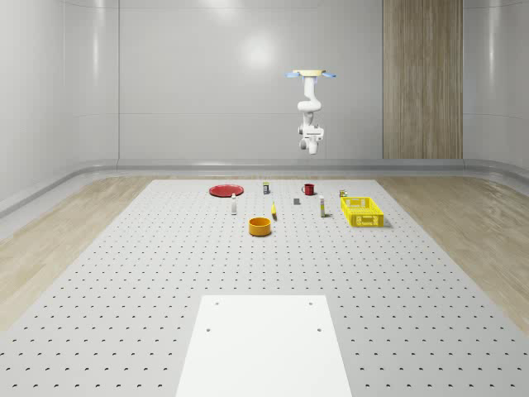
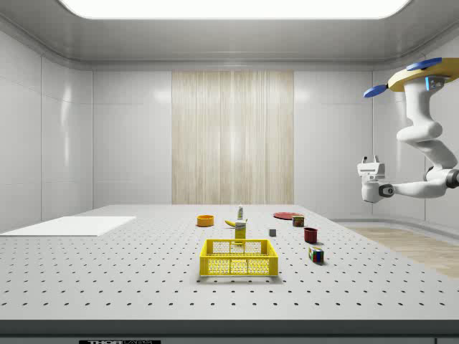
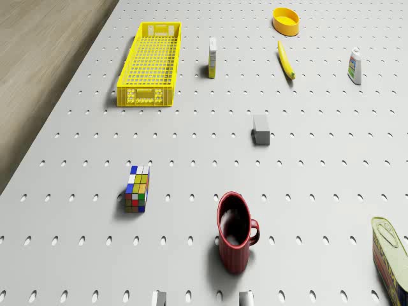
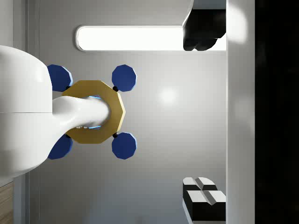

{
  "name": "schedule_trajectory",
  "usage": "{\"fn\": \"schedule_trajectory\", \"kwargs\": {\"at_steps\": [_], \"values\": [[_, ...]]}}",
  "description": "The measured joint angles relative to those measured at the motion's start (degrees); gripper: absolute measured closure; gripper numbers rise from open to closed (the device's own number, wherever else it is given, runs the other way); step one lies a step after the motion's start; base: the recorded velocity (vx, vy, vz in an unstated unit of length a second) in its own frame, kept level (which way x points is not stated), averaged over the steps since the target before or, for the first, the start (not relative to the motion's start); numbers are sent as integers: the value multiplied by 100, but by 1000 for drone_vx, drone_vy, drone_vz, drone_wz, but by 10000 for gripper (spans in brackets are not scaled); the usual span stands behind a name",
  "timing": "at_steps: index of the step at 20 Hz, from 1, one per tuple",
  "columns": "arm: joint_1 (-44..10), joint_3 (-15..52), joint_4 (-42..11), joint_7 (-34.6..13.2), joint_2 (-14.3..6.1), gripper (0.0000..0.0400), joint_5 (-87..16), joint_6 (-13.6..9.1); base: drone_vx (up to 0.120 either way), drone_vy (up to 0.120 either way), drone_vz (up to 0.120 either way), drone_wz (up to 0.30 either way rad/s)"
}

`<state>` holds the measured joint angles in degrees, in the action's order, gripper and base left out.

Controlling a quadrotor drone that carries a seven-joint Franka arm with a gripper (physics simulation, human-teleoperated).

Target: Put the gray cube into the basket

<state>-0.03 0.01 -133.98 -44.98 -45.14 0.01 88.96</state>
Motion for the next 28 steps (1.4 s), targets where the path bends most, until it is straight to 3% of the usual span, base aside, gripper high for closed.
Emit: {"fn": "schedule_trajectory", "kwargs": {"at_steps": [6,12,18,28], "values": [[-16,8,733,9,145,0,6,-561,67,-120,0,0],[-26,14,1351,13,370,0,10,-927,120,-120,0,0],[-33,19,1621,16,471,0,12,-1069,120,-120,0,0],[-41,24,1694,19,484,0,14,-1085,120,-120,0,0]]}}
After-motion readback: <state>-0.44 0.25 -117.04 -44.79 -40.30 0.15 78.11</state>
